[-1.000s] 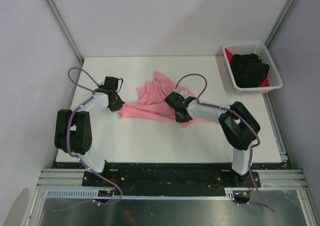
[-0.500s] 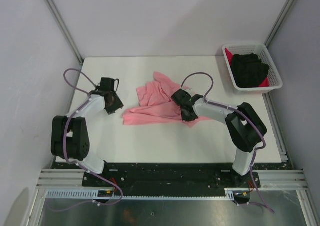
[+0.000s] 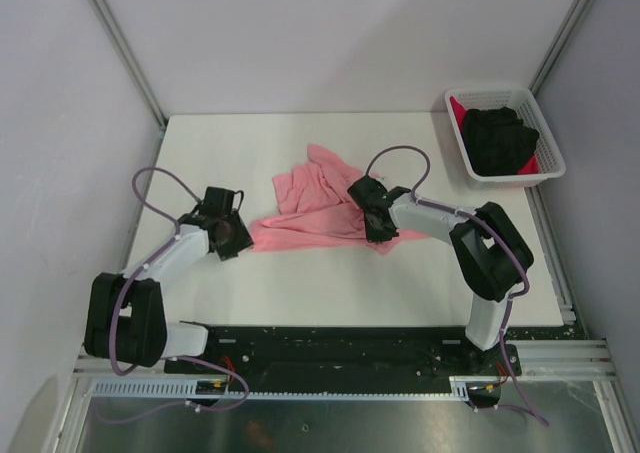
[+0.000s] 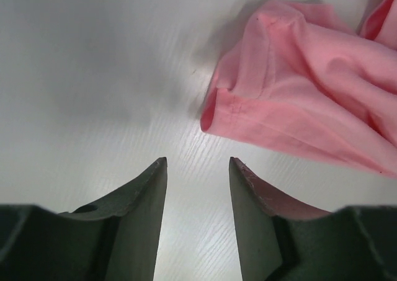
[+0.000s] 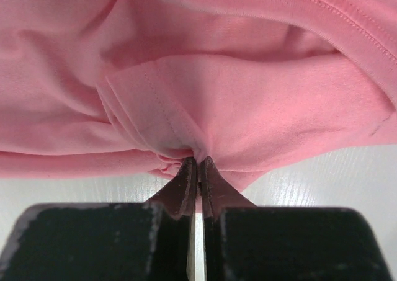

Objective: Fold and stack the t-shirts
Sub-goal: Flatten out the tshirt

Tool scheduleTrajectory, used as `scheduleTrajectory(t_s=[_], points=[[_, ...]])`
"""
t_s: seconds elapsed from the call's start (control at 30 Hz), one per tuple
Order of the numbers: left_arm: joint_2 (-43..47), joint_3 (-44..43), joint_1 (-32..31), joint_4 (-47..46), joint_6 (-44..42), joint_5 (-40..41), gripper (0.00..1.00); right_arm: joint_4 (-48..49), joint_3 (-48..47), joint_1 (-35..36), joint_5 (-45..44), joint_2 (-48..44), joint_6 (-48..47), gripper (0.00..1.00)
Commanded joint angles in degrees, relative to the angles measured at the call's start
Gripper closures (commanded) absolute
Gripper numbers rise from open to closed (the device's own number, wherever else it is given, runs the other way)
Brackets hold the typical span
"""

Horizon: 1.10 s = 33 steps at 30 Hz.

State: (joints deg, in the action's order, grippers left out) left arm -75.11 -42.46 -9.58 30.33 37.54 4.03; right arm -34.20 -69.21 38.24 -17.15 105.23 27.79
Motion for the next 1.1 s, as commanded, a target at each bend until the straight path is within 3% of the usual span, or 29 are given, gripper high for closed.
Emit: scheduleTrajectory(t_s=[0.0,0.6,0.7,0.83,0.9,0.97,1.07], points=[[-1.05,-0.97,-1.37,-2.12,1.42,-0.36,0.51,0.87,0.13,-0.43,0.53,0.36,-0.71,1.00],[-13.75,-5.36,-3.63,-5.17,4.91,6.17,0.58,0.91,0.11,-0.69,2.09,-1.96,-0.27,1.00],[-14.48,-6.09,-3.60,-5.23,5.41,7.10,0.69,0.70,0.07,-0.50,2.05,-2.22,-0.14,1.00],[-13.19,-6.33,-3.68,-5.26,5.96,6.47,0.94,-0.15,0.17,0.20,1.45,-2.89,0.00,1.00],[-10.68,-5.53,-3.69,-4.09,6.91,7.34,0.98,-0.80,0.23,0.93,1.33,-3.16,0.27,1.00],[-7.31,-5.33,-3.69,-1.22,7.63,10.72,1.00,-0.64,0.90,1.94,2.89,-3.95,0.65,0.91],[-1.93,-4.96,-2.92,4.57,8.54,18.43,1.00,0.06,2.89,3.54,5.74,-6.75,1.58,0.69]])
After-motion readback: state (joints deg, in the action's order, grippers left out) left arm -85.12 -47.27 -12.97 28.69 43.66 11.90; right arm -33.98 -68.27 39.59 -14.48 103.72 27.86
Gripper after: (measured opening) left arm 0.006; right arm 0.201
